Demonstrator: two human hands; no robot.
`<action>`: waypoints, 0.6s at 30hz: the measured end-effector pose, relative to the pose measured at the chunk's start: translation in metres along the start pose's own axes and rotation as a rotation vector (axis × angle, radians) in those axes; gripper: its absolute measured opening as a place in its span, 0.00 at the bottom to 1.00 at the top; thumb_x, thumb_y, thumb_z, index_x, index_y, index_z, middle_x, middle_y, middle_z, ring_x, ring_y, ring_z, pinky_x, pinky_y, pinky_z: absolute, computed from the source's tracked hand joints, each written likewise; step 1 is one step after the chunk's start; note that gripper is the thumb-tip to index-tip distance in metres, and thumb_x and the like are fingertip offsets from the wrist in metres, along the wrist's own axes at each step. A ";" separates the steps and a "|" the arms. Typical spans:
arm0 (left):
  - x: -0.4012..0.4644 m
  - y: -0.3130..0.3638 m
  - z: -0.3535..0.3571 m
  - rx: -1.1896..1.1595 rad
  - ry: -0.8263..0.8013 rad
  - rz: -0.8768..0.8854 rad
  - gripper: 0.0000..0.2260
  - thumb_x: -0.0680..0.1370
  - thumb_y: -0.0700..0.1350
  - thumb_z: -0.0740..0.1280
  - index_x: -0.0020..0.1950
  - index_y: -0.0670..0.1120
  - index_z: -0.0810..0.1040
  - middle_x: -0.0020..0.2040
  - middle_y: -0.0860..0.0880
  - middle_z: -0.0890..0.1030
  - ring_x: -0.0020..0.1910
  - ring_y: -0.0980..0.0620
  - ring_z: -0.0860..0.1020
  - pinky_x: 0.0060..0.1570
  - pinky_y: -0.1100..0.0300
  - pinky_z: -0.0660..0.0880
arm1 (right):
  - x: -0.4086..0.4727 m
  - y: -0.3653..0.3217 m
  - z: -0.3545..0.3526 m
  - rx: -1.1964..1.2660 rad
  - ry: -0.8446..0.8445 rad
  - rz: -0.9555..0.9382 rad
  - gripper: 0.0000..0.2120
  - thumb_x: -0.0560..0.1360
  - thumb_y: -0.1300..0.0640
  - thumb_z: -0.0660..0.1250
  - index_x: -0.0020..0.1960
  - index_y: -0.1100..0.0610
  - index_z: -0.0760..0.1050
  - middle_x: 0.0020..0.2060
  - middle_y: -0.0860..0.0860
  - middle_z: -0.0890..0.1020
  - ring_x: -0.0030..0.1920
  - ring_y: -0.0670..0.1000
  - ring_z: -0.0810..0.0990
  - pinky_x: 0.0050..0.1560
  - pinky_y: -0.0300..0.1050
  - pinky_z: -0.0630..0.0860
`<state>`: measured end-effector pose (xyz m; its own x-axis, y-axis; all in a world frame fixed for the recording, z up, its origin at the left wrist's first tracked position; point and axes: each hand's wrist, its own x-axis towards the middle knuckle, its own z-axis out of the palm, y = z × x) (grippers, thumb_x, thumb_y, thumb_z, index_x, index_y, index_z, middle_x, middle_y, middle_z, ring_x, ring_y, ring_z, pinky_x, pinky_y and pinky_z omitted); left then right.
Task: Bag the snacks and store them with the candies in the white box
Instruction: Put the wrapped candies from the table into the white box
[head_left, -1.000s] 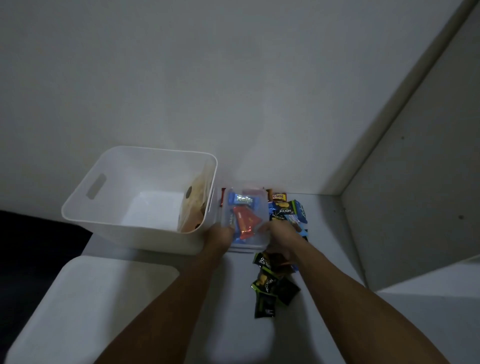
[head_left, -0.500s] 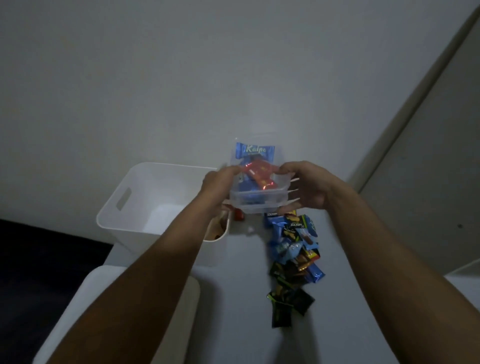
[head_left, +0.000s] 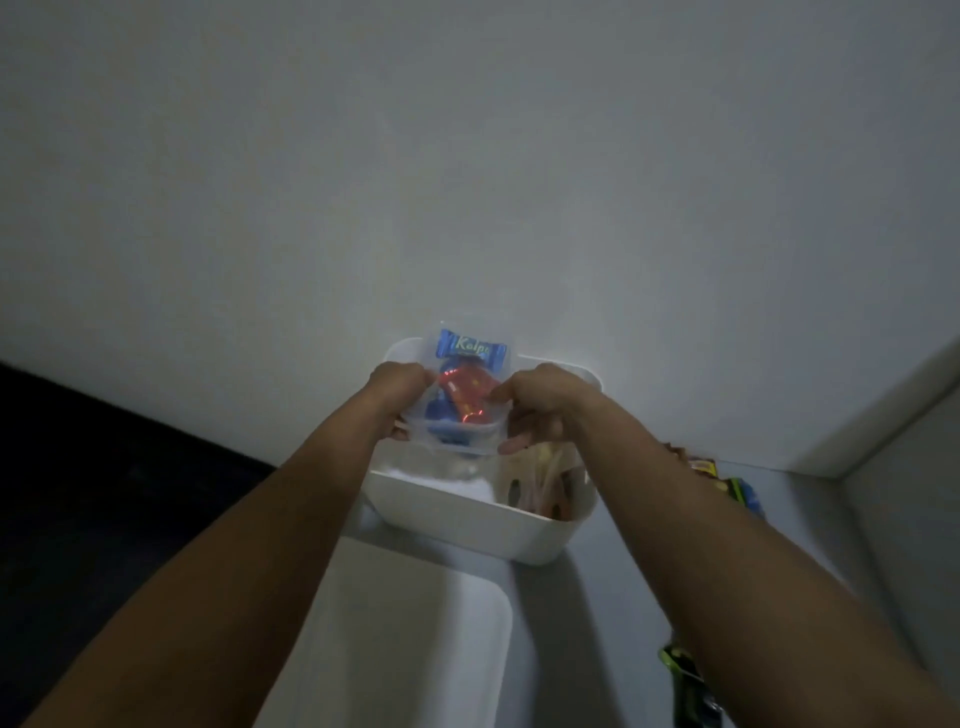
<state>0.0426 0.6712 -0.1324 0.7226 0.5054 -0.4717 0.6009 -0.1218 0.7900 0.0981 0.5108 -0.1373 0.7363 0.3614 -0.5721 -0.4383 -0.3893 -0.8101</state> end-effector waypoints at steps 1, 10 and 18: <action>0.009 -0.008 -0.002 0.047 0.006 -0.028 0.08 0.78 0.46 0.64 0.52 0.41 0.73 0.47 0.41 0.78 0.39 0.44 0.77 0.39 0.53 0.77 | 0.007 0.004 0.012 0.003 -0.011 0.014 0.06 0.73 0.66 0.68 0.48 0.66 0.73 0.43 0.64 0.80 0.43 0.63 0.83 0.50 0.62 0.81; 0.063 -0.053 0.004 0.332 -0.150 -0.100 0.16 0.81 0.40 0.59 0.68 0.37 0.71 0.65 0.37 0.75 0.45 0.44 0.80 0.32 0.60 0.78 | 0.066 0.057 0.060 -0.076 -0.032 0.108 0.06 0.75 0.66 0.67 0.39 0.64 0.72 0.36 0.60 0.79 0.39 0.62 0.82 0.47 0.59 0.81; 0.097 -0.068 -0.003 0.415 0.225 0.463 0.13 0.74 0.38 0.64 0.57 0.34 0.78 0.56 0.35 0.80 0.57 0.37 0.78 0.58 0.52 0.73 | 0.088 0.080 0.071 -0.165 -0.036 0.166 0.01 0.76 0.64 0.65 0.46 0.62 0.74 0.40 0.59 0.78 0.40 0.57 0.81 0.37 0.49 0.80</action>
<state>0.0708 0.7306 -0.2303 0.8759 0.4825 0.0100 0.3594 -0.6659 0.6537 0.0907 0.5713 -0.2616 0.6410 0.3095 -0.7023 -0.4596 -0.5781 -0.6742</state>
